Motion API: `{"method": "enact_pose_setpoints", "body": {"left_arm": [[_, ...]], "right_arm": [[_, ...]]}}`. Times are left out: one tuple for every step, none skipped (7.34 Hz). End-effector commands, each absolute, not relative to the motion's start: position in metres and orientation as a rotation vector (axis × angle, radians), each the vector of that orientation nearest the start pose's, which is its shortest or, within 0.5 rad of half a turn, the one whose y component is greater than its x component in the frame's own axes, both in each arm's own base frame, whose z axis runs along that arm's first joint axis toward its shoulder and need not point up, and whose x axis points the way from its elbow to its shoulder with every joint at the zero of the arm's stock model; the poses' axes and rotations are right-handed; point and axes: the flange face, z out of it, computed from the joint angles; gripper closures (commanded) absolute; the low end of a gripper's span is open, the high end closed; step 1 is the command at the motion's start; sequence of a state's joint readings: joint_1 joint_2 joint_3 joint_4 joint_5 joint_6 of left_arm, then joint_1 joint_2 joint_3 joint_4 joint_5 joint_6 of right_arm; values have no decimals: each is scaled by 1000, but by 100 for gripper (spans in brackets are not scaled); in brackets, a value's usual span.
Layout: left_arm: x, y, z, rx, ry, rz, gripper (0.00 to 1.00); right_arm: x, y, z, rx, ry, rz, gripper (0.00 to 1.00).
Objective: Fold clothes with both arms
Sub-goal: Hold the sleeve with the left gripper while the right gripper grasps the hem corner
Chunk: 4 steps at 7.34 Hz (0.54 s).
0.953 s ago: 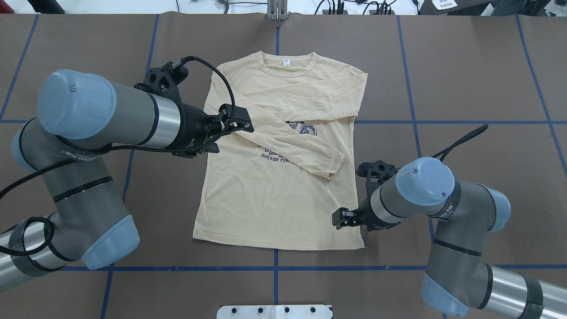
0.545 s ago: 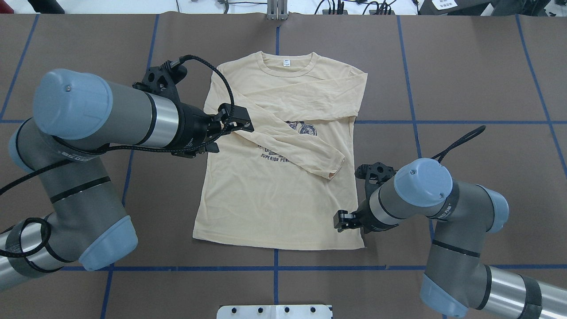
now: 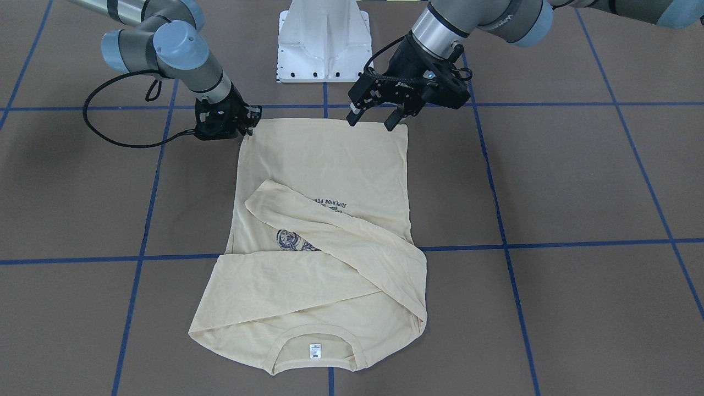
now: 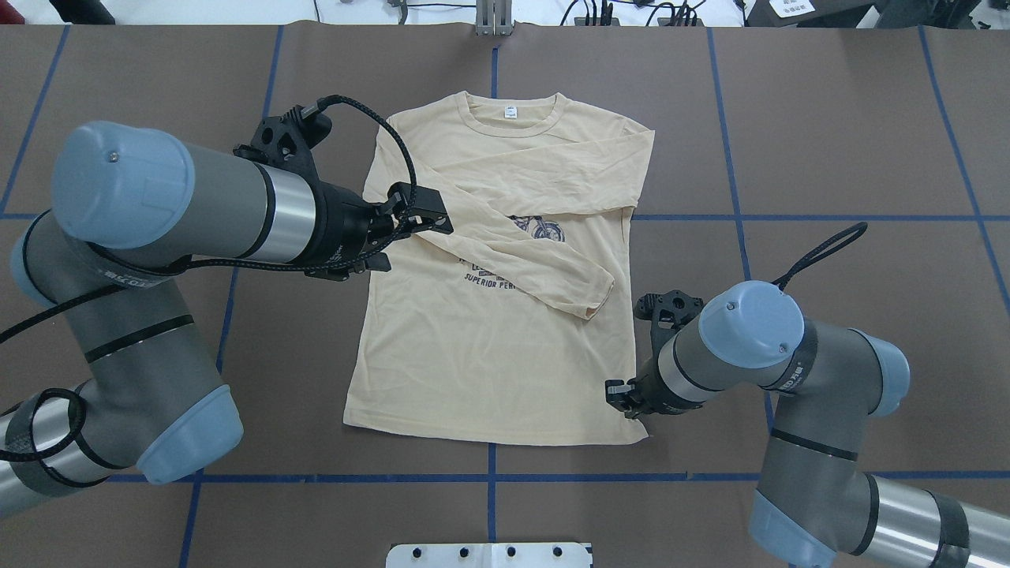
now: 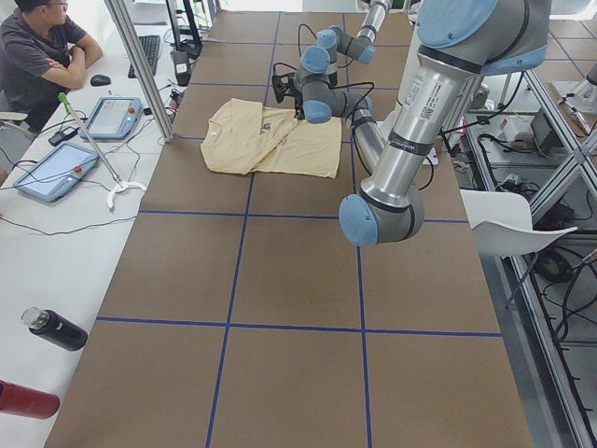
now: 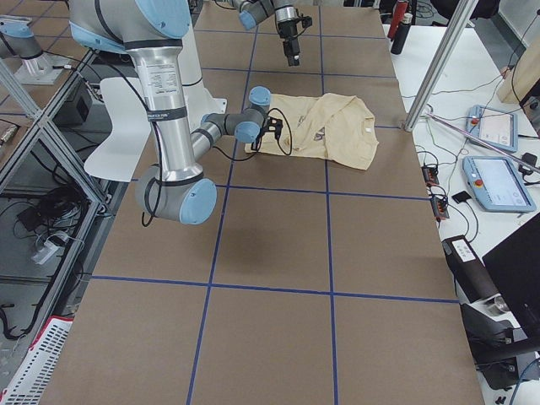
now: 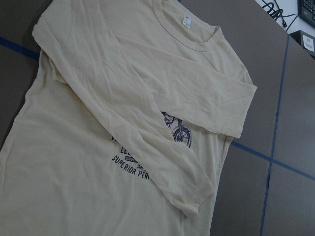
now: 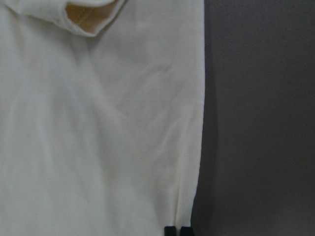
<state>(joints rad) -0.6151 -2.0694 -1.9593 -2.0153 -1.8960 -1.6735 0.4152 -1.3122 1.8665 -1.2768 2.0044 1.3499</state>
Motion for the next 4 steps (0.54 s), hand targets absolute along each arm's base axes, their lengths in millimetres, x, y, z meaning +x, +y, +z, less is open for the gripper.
{"method": "enact_pose_setpoints", "body": {"left_arm": [[403, -409, 155, 70, 1357, -388, 0], [403, -409, 155, 70, 1357, -388, 0], [403, -409, 155, 70, 1357, -388, 0], [404, -408, 158, 66, 1352, -387, 0]], "right_arm": [[-485, -314, 346, -129, -906, 1, 100], [-485, -314, 348, -131, -903, 1, 100], [-485, -314, 347, -132, -903, 1, 100], [-485, -314, 345, -130, -908, 0, 100]]}}
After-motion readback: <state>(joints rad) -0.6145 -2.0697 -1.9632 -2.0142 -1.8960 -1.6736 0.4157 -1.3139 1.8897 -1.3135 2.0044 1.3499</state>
